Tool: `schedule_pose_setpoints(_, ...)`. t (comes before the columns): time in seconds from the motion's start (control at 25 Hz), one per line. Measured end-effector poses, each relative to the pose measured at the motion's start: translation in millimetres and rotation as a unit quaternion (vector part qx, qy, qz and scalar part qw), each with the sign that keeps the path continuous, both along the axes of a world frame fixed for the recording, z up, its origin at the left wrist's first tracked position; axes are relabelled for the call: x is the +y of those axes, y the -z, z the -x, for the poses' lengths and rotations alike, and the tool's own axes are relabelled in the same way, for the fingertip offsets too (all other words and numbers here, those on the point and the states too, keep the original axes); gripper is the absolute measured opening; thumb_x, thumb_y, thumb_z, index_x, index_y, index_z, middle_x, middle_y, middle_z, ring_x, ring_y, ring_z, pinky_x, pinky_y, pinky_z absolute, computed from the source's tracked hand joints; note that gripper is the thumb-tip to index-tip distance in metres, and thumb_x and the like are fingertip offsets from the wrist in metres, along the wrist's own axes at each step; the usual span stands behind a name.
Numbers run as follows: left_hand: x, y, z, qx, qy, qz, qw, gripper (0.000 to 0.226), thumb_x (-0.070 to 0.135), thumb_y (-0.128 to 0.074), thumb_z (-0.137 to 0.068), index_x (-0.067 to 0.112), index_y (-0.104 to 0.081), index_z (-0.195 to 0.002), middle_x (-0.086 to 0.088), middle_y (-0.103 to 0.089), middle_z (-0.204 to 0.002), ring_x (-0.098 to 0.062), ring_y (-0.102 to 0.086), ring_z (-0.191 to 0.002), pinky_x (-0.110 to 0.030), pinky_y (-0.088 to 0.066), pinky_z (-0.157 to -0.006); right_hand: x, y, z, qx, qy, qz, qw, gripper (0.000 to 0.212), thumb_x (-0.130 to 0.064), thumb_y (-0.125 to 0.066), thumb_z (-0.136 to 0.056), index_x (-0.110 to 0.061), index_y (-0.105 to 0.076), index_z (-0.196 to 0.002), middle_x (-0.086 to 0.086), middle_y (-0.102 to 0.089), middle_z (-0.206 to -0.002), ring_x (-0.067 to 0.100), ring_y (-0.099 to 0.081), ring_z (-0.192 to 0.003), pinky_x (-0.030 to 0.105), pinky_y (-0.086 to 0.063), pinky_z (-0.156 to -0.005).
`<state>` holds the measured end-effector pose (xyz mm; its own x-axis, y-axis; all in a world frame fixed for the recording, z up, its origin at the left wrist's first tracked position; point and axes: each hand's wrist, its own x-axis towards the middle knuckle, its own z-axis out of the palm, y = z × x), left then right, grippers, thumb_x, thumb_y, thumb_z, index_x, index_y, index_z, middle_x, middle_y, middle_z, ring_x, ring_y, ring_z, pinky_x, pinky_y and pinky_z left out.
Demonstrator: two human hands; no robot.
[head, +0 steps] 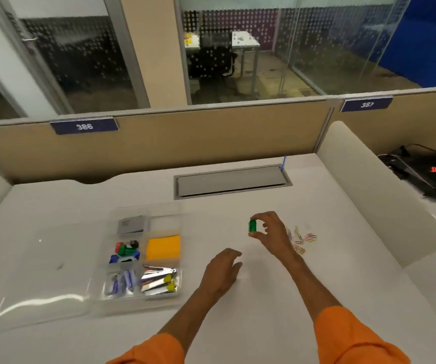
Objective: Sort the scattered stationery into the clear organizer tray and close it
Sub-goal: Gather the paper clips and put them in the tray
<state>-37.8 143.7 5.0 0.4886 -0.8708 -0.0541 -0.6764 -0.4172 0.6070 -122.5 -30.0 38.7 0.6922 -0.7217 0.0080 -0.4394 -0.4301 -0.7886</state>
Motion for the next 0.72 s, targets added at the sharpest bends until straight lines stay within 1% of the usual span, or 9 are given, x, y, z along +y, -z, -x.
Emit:
schedule_pose_setpoints(0.04,9.7,-2.3,-4.9,0.005,-0.009,-0.003,1.0,0.034,0.037,-0.048,-0.099,0.025,-0.055,-0.13,0.006,-0.057,-0.132,-0.011,-0.056,-0.116,-0.014,-0.036,-0.094,11.6,-3.1,-22.1,-0.001,-0.031,0.006,1.0,0.041,-0.011,-0.082,-0.073,-0.022,-0.064,-0.108,0.003,-0.054,-0.118,0.019,-0.055,-0.101,0.029,-0.052,-0.085)
schedule_pose_setpoints(0.12,26.9,-4.5,-14.6,0.011,-0.02,-0.012,1.0,0.036,0.034,-0.048,-0.099,0.022,-0.054,-0.132,0.002,-0.056,-0.135,-0.015,-0.055,-0.119,-0.021,-0.04,-0.099,39.3,-10.8,-65.3,0.002,-0.093,0.009,0.996,0.042,-0.011,-0.082,-0.072,-0.021,-0.065,-0.109,0.003,-0.054,-0.117,0.016,-0.055,-0.102,0.026,-0.05,-0.087)
schedule_pose_setpoints(0.2,42.2,-6.9,-23.5,0.014,-0.024,-0.024,0.999,0.037,0.031,-0.048,-0.099,0.018,-0.053,-0.134,-0.001,-0.055,-0.138,-0.019,-0.055,-0.121,-0.028,-0.042,-0.102,69.7,-15.3,-105.7,0.015,-0.158,0.019,0.987,0.044,-0.014,-0.082,-0.072,-0.024,-0.064,-0.111,0.002,-0.054,-0.116,0.015,-0.053,-0.103,0.029,-0.05,-0.09)
schedule_pose_setpoints(0.32,64.0,-16.0,-36.6,0.007,-0.021,-0.026,0.999,0.04,0.03,-0.048,-0.099,0.017,-0.05,-0.136,-0.006,-0.054,-0.139,-0.025,-0.055,-0.122,-0.035,-0.045,-0.102,114.7,-18.1,-155.8,0.045,-0.238,0.034,0.97,0.044,-0.02,-0.082,-0.073,-0.029,-0.063,-0.112,-0.001,-0.051,-0.118,0.016,-0.05,-0.108,0.033,-0.049,-0.094)
schedule_pose_setpoints(0.4,79.4,-22.3,-44.0,0.005,-0.026,-0.024,0.999,0.04,0.028,-0.047,-0.099,0.011,-0.049,-0.135,-0.011,-0.057,-0.135,-0.029,-0.057,-0.119,-0.038,-0.047,-0.098,142.5,-18.4,-182.9,0.066,-0.279,0.048,0.957,0.045,-0.022,-0.081,-0.074,-0.03,-0.062,-0.114,0.0,-0.051,-0.12,0.019,-0.047,-0.112,0.031,-0.045,-0.095)
schedule_pose_setpoints(0.48,94.8,-26.9,-50.5,0.017,-0.037,-0.012,0.999,0.035,0.024,-0.047,-0.099,0.005,-0.054,-0.128,-0.016,-0.061,-0.126,-0.033,-0.061,-0.111,-0.039,-0.05,-0.093,166.4,-18.1,-206.4,0.09,-0.314,0.073,0.942,0.047,-0.023,-0.081,-0.074,-0.03,-0.062,-0.116,0.002,-0.05,-0.122,0.02,-0.044,-0.114,0.031,-0.042,-0.095)
schedule_pose_setpoints(0.6,116.3,-26.8,-56.7,0.031,-0.028,-0.003,0.999,0.031,0.02,-0.047,-0.097,0.003,-0.057,-0.121,-0.019,-0.064,-0.12,-0.034,-0.062,-0.108,-0.038,-0.05,-0.092,194.8,-13.7,-234.0,0.127,-0.363,0.104,0.917,0.047,-0.023,-0.08,-0.073,-0.029,-0.062,-0.116,0.004,-0.049,-0.121,0.022,-0.043,-0.11,0.034,-0.044,-0.095)
schedule_pose_setpoints(0.72,132.1,-18.1,-58.0,0.007,0.004,0.02,1.0,0.028,0.01,-0.049,-0.094,-0.005,-0.057,-0.117,-0.026,-0.064,-0.113,-0.04,-0.062,-0.104,-0.041,-0.05,-0.089,213.9,-4.1,-251.1,0.16,-0.379,0.135,0.901,0.049,-0.021,-0.081,-0.072,-0.027,-0.062,-0.118,0.006,-0.05,-0.118,0.025,-0.045,-0.107,0.036,-0.043,-0.093)
